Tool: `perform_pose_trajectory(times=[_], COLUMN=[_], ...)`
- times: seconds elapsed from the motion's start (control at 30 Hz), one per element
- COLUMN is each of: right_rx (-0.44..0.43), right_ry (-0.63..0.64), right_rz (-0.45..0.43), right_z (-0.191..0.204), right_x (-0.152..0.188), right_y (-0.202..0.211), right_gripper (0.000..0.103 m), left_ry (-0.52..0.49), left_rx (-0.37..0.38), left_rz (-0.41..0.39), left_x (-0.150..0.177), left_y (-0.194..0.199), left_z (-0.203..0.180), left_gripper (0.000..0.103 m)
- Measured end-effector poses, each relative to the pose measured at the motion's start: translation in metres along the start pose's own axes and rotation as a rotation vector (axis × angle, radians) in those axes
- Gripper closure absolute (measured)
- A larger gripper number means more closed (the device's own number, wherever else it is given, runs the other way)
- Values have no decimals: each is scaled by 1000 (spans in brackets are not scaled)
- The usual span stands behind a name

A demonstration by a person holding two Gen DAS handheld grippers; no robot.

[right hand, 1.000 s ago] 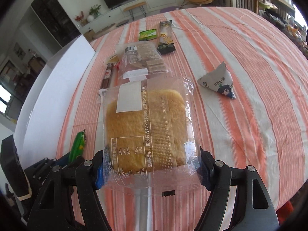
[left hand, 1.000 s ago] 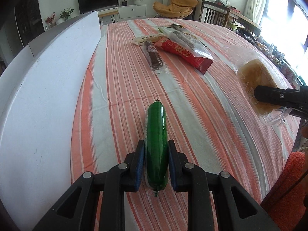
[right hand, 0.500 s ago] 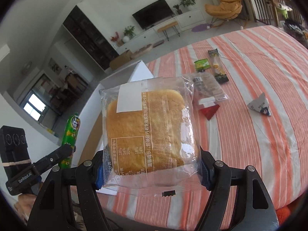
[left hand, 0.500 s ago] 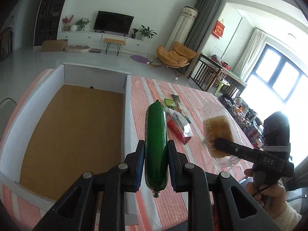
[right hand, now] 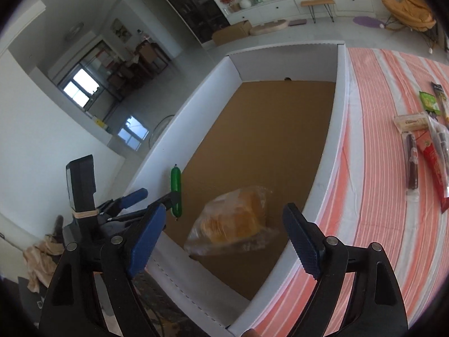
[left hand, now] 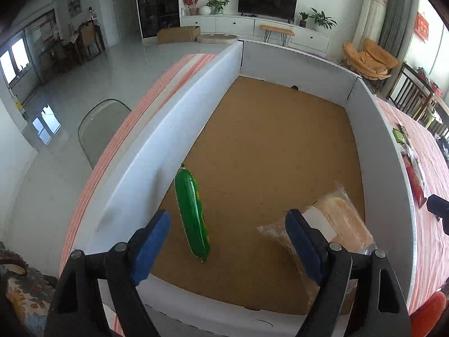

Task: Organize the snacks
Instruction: 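Carry both snacks into the cardboard box and open both tools, then withdraw both tools from the box back over the table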

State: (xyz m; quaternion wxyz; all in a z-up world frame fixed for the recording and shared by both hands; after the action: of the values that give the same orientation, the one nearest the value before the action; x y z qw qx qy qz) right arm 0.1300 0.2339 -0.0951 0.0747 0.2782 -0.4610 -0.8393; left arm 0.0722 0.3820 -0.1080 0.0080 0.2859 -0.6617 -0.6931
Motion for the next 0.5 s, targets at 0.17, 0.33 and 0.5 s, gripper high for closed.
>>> perform_pose_trajectory(times=[0.17,0.33,0.5], right_rx=[98,365,484], right_ry=[-2,-62,-201], right_rz=[-88,-160,-146], right_z=[-37,-114,-195], right_x=[19,57,111], right_y=[24,48,63], right_gripper=[15,15,15], left_ry=[-7,-52,-135], left_rx=[104,182,192], left_rz=[-73,-123,-116], left_x=[-8,-8,-8], left_y=[4,13,15], left_z=[-13,-37,-65], left_gripper=[19,19,19])
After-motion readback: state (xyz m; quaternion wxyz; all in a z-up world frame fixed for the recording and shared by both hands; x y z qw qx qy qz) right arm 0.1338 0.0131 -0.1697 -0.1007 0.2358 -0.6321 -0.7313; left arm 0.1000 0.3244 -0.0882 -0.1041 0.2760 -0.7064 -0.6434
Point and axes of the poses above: each gripper's, at about its wrist camera, not at the fingertips, and y roughly against the way its jaws point, z to its left, x to its underside, the point moved 6 cm from there along -y, roughly the way its jaws point, and after that the axes turned 12 degrees about z, right-handed, at the moved point
